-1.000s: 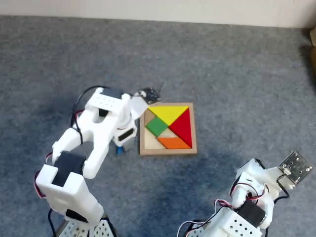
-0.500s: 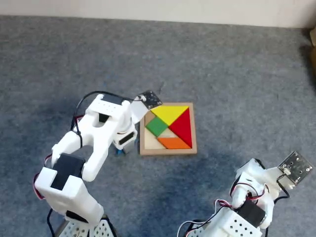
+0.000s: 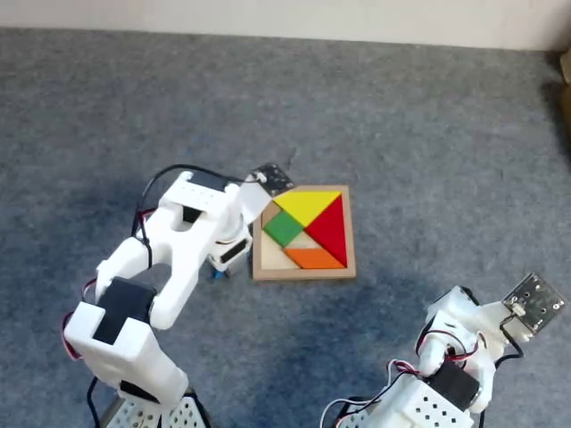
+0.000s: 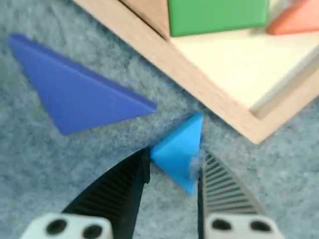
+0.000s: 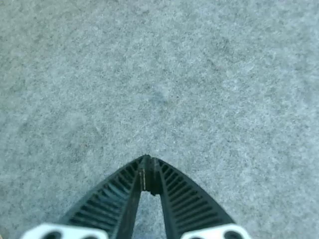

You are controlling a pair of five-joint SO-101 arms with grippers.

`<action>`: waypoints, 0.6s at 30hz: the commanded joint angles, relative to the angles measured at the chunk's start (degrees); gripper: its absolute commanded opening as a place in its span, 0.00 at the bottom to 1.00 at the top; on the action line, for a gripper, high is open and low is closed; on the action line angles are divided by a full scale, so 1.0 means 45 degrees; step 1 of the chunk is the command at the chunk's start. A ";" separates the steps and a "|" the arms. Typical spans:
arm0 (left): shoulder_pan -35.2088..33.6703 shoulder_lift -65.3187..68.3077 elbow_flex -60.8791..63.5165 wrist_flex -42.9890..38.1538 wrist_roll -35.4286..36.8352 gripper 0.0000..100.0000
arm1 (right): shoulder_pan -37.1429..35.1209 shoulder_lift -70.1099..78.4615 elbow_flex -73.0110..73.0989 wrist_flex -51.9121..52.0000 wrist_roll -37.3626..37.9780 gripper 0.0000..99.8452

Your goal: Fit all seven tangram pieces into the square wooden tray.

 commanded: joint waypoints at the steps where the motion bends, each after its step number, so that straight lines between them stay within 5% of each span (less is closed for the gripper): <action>1: 0.0459 -0.0576 -0.0264 0.0176 0.0156 0.11 | 0.0147 -0.0029 0.1592 -0.0381 0.0176 0.00; 8: 0.0479 -0.1729 -0.1553 0.1797 0.0762 0.11 | 0.0147 -0.0029 0.1592 -0.0381 0.0176 0.00; 18: 0.1221 -0.2335 -0.2315 0.1758 0.0703 0.11 | 0.0147 -0.0029 0.1592 -0.0381 0.0176 0.00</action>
